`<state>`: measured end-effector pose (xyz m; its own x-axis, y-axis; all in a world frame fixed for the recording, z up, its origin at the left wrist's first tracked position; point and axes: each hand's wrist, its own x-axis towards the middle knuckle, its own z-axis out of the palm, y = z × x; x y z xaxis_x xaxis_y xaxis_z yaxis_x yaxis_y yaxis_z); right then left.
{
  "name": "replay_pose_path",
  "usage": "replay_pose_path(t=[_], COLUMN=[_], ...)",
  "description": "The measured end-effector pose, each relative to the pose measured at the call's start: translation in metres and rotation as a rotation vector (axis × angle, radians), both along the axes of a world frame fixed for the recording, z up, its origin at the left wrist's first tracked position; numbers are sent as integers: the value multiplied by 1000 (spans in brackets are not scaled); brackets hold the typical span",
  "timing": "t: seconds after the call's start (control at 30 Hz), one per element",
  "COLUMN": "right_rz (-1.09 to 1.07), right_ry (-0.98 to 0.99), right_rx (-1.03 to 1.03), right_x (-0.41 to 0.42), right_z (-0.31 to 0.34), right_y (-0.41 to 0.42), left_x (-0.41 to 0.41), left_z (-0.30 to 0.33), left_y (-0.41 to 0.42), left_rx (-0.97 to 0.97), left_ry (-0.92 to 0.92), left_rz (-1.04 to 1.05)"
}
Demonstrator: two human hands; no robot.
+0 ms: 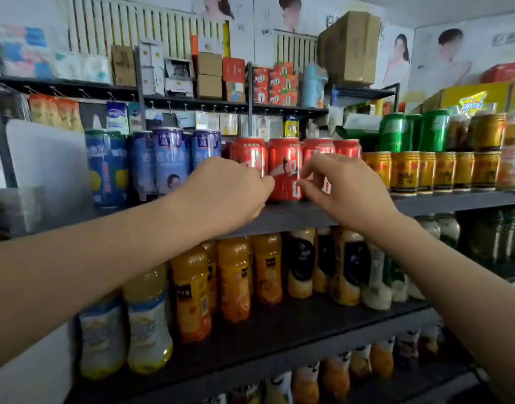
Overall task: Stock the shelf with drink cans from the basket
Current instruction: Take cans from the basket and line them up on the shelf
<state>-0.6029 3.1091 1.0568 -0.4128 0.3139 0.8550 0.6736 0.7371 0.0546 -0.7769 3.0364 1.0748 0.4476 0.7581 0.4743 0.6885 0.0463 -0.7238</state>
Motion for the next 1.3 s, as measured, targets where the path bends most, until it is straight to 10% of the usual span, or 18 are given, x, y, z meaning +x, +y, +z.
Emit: replay_pose_path(t=[0.47, 0.73, 1.03, 1.3], right_rz=[-221, -524, -778, -773], right_ry=[-366, -225, 99, -22], right_rx=[-1059, -1670, -1902, -1848], right_x=[292, 413, 443, 425], right_z=[-335, -577, -873, -1057], right_y=[-8, -69, -101, -103], left_x=[284, 370, 400, 388], left_z=[-334, -570, -876, -1059], left_y=[45, 40, -3, -54], left_rx=[-893, -1324, -1667, -1799], left_ry=[-543, -666, -623, -650], left_rz=[-18, 50, 188, 219])
